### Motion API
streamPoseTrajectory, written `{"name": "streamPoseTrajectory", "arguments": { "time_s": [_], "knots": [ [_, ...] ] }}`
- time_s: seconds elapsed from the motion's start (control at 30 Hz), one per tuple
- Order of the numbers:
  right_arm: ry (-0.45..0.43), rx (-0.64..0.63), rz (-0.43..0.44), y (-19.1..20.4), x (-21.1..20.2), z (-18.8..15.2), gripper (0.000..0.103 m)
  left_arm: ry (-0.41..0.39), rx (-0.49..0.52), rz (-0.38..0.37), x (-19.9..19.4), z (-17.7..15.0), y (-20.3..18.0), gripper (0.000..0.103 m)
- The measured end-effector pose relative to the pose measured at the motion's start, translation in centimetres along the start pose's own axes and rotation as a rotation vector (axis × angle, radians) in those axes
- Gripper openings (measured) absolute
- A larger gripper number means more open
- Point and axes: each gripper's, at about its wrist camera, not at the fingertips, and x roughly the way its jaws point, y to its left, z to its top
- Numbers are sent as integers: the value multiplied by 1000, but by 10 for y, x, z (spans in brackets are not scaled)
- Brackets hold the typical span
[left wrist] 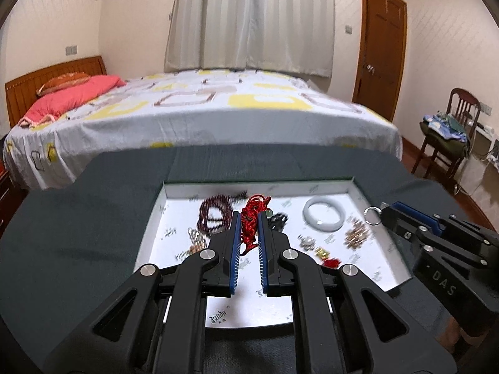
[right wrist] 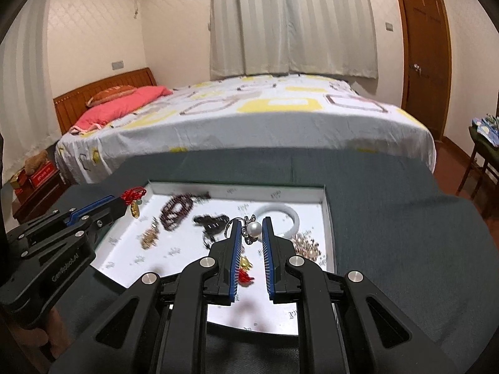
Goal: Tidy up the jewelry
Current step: 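Carry the red tassel with the left gripper while the right gripper carries the pearl ring over the tray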
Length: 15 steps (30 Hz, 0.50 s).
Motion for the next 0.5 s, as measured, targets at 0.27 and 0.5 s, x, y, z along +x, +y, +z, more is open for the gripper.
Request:
{"name": "streamPoseTrajectory", "arguments": {
  "time_s": [0.27, 0.5],
  "knots": [
    [93, 0, -16, -7, 32, -18, 14, 106, -7, 24, 41, -19, 10, 11],
    [160, -5, -16, -9, 49, -27, 14, 178, -2, 28, 62, -30, 8, 11]
  ]
}}
